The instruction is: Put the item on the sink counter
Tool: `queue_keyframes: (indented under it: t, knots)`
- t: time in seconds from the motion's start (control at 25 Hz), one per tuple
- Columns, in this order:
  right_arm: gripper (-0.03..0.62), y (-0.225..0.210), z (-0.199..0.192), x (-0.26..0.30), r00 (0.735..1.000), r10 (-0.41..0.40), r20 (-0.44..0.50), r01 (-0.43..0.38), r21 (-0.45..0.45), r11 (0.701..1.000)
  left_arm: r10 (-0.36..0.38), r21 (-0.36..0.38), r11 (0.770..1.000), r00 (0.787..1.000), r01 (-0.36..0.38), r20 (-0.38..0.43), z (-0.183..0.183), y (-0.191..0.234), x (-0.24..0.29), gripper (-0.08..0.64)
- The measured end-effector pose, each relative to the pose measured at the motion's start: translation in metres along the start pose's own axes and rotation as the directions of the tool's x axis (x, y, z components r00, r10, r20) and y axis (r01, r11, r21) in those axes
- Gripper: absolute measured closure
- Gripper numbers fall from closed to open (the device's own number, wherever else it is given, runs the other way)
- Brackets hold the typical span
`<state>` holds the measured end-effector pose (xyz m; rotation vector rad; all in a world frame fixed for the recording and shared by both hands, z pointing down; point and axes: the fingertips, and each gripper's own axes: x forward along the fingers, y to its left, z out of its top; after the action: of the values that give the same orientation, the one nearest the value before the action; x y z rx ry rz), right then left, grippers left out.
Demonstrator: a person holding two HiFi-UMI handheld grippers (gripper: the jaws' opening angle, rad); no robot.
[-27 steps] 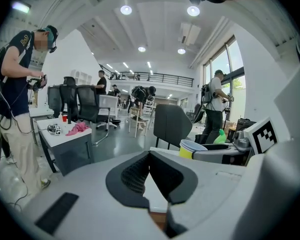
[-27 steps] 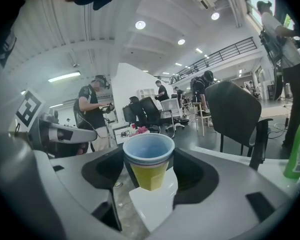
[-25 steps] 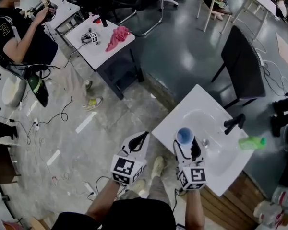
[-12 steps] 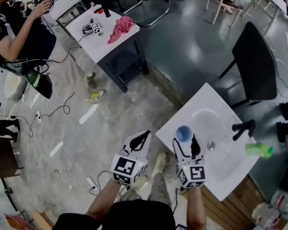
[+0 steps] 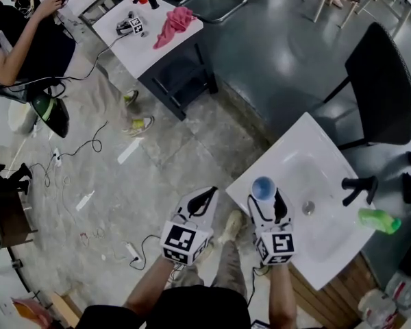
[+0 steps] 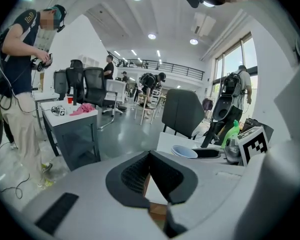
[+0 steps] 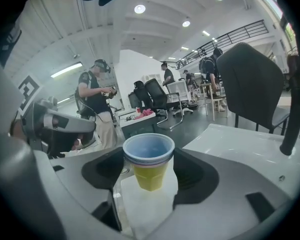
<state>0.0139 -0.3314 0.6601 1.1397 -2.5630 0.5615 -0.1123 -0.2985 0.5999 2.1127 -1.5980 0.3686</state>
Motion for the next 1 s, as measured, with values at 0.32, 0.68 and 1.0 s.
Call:
queue_keyframes:
  t: [0.32, 0.68, 1.0]
  knots:
    - [0.279, 0.000, -0.018, 0.020, 0.999, 0.018, -0.037, -0.020, -0.037, 0.999, 0.015, -0.027, 0.999, 0.999, -0.016, -0.033, -0.015, 0.011, 0.009, 0.558]
    - [0.279, 0.001, -0.025, 0.023, 0.999, 0.010, -0.036, -0.012, -0.046, 0.999, 0.018, -0.037, 0.999, 0.998, -0.020, -0.052, -0.026, 0.015, 0.010, 0.558]
    - [0.276, 0.000, -0.026, 0.023, 0.999, -0.013, -0.041, 0.011, -0.048, 0.999, 0.018, -0.030, 0.999, 0.999, -0.020, -0.045, -0.025, 0.013, 0.009, 0.558]
